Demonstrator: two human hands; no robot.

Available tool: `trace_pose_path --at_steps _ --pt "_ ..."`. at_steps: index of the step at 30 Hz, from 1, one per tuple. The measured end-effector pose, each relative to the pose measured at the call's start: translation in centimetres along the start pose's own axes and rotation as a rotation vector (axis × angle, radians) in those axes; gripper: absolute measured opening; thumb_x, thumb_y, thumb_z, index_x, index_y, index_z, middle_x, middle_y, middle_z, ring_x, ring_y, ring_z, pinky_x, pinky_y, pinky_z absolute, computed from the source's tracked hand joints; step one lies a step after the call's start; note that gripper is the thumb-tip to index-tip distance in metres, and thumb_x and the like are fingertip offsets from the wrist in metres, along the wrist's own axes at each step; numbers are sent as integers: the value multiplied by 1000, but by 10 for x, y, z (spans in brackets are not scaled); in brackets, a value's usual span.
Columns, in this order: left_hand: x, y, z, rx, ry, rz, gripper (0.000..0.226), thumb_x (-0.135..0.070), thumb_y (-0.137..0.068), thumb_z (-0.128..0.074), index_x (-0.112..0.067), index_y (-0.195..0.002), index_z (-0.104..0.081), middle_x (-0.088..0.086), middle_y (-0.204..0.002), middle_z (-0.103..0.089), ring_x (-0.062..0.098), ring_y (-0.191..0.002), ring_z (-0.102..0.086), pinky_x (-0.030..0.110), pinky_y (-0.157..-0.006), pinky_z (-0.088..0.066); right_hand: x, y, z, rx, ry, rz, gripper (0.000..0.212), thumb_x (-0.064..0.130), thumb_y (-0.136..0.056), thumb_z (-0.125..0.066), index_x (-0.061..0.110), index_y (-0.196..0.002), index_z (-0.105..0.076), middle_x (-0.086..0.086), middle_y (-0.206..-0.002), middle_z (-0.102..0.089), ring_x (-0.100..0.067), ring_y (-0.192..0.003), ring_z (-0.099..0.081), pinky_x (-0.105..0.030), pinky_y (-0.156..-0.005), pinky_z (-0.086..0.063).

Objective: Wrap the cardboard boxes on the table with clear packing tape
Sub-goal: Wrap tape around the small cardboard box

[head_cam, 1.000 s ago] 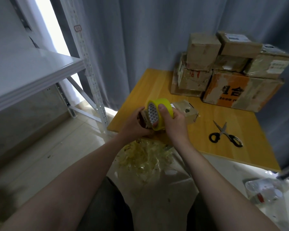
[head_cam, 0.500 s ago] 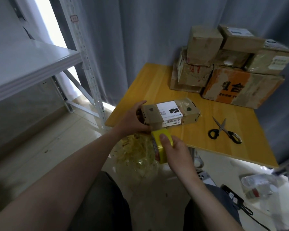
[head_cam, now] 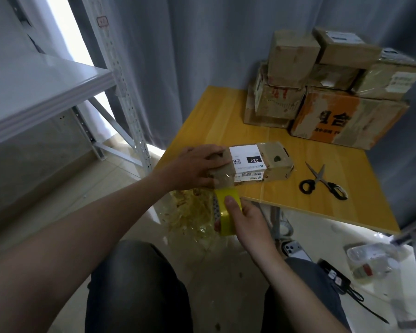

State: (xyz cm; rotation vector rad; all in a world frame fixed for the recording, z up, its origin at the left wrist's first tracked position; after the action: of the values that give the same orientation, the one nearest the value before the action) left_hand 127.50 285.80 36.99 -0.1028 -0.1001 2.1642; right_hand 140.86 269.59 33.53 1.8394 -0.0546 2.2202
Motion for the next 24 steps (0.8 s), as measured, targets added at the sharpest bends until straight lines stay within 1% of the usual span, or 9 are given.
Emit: trace_pose_path --at_steps 2,5,7,11,14,16,19,22,24 --pt "-3 1 -1 28 2 -57 66 -64 -98 -40 -44 -160 -27 -11 -172 -11 15 -159 -9 52 -117 -24 0 3 -5 46 -66 -46 33 39 -108 -49 18 -102 -74 -8 -83 -79 -23 -83 -78 -40 -88 -58" --pt "-2 -1 1 62 -24 -88 61 -50 -104 -50 -49 -159 -24 -15 -172 -4 16 -160 -3 57 -114 -22 7 8 -13 124 -53 -48 43 38 -110 -44 13 -100 -77 -3 -83 -80 -12 -86 -77 -18 -77 -51" --pt "-1 -4 0 67 -25 -99 61 -50 -104 -50 -50 -158 -22 -17 -172 -3 15 -160 -2 62 -113 -23 9 9 -14 155 -72 -43 46 39 -110 -41 15 -96 -78 -1 -84 -80 -9 -85 -76 -13 -74 -50" --pt "4 -7 -3 76 28 -72 63 -46 -104 -53 -52 -158 -22 -20 -172 -1 12 -159 0 63 -113 -25 5 10 -20 166 -75 -51 58 40 -111 -36 5 -97 -80 -4 -81 -80 -13 -79 -77 -18 -74 -53" --pt "6 -11 -2 98 83 -35 65 -42 -102 -57 -53 -157 -25 -21 -171 -4 12 -159 -2 62 -110 -27 -10 15 -32 136 -163 -104 55 36 -112 -37 -8 -107 -70 -12 -79 -79 -21 -72 -77 -22 -63 -56" --pt "5 -12 -3 72 78 2 65 -45 -100 -56 -56 -156 -26 -16 -170 -11 17 -158 -10 62 -110 -28 -14 12 -35 108 -174 -107 50 33 -112 -39 -8 -110 -67 -12 -79 -79 -21 -71 -77 -21 -61 -56" --pt "-1 -5 -4 -38 23 108 64 -48 -97 -53 -58 -155 -27 -2 -159 -25 23 -141 -32 56 -106 -35 -9 7 -38 109 -211 -129 44 32 -111 -43 -6 -111 -66 -15 -82 -79 -26 -74 -78 -30 -68 -61" --pt "-12 -1 -3 -35 48 176 66 -40 -102 -52 -54 -158 -21 -4 -162 -16 16 -136 -41 53 -105 -36 -5 7 -34 107 -211 -134 37 29 -110 -47 -1 -111 -69 -13 -85 -79 -22 -76 -78 -28 -68 -60" --pt "-19 0 -4 29 47 192 72 -37 -103 -50 -48 -161 -9 -6 -169 -2 21 -147 -33 59 -107 -37 -2 7 -31 104 -204 -129 32 28 -109 -49 5 -112 -71 -8 -85 -80 -15 -77 -77 -24 -66 -58"
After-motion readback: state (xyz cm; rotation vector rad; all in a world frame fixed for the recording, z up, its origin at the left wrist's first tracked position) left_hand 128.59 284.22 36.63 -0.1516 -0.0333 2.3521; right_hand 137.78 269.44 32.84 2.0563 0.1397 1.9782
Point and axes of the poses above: each hand's wrist, its own y-axis away from the middle knuckle, its own z-axis out of the back of the hand, x = y × z, the point moved 5 cm from there along -y, towards the middle knuckle
